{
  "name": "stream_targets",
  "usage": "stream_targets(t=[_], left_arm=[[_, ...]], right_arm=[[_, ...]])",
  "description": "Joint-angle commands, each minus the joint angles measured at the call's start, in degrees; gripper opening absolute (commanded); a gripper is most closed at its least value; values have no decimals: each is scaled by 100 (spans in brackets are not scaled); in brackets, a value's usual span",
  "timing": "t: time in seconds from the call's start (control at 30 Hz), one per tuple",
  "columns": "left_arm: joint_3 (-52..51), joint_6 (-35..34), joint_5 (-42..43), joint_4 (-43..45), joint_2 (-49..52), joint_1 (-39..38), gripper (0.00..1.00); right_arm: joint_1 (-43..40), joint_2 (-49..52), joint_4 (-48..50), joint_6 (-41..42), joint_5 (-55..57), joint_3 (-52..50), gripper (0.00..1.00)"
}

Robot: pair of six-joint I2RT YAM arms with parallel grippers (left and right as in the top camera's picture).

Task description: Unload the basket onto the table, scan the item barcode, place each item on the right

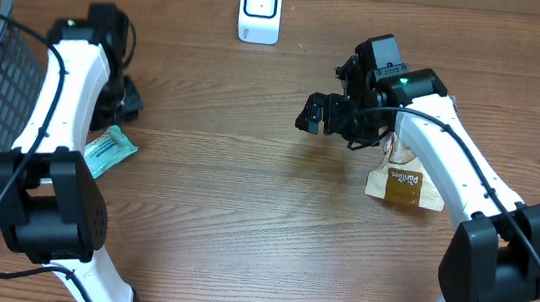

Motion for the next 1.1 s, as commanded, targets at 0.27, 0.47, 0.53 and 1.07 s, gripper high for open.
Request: stream_targets(t=[0.27,0.47,0.53,1.07], left_arm=[[-1207,568,-879,1458,55,-7,50],[-1808,887,-389,2186,55,-11,48],[-2057,881,-345,2369,55,-11,49],[-2315,905,2332,2579,55,-214,16]], right_arm=[[-15,-92,-35,-22,98,-35,100],[-15,-92,-20,-20,96,-35,100],[-15,-92,-20,-22,98,-37,100],[-15,-92,-13,-22,101,-35,100]])
